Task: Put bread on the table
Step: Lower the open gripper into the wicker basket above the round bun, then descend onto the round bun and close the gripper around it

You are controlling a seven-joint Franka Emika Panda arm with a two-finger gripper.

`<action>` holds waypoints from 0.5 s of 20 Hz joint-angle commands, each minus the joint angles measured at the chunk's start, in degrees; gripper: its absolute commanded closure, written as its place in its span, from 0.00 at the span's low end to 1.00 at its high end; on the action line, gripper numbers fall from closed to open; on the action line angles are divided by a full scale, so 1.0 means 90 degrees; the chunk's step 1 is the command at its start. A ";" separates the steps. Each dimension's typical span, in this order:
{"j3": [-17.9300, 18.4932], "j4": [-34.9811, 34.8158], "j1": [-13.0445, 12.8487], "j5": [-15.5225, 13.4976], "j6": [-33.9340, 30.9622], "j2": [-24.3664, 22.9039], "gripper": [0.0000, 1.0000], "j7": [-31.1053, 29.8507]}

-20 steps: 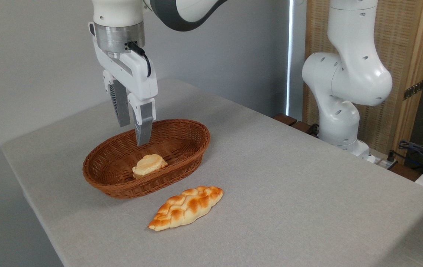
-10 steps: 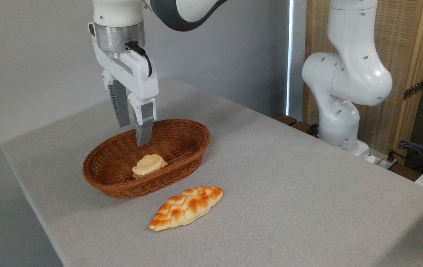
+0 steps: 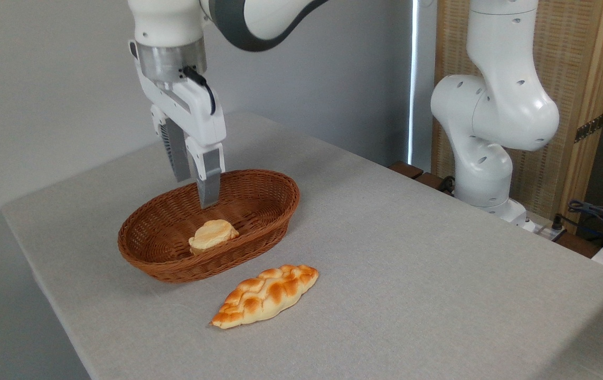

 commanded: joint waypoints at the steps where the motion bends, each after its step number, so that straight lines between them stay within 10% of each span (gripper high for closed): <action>1: -0.0047 -0.0213 -0.0002 -0.0011 0.0021 0.0021 0.00 -0.0075; 10: -0.0243 -0.0340 -0.0090 0.0565 -0.0009 0.0402 0.00 -0.0104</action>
